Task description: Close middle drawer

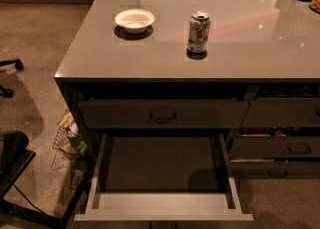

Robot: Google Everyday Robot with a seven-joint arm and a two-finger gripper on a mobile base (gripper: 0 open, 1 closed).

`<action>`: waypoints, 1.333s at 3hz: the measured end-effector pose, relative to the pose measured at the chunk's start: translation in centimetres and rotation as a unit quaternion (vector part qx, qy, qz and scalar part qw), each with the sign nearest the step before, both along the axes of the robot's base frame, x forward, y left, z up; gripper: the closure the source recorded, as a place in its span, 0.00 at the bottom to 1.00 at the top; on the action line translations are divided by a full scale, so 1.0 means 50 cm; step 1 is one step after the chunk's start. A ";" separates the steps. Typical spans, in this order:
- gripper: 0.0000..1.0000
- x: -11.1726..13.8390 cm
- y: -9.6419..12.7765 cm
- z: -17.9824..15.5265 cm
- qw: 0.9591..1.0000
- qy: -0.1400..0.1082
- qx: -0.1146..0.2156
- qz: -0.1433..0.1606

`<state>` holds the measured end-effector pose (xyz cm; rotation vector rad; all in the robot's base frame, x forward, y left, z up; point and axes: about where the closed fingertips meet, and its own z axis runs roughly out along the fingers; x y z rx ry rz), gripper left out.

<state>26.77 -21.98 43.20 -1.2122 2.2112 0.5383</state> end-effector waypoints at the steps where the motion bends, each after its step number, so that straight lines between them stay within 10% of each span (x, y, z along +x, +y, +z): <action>1: 1.00 0.027 0.029 -0.078 0.999 -0.028 0.039 0.006; 4: 1.00 0.162 0.141 -0.126 0.992 -0.077 0.078 0.061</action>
Offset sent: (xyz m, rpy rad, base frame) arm 0.0903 0.0821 -0.0779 0.1905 -0.1766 0.1408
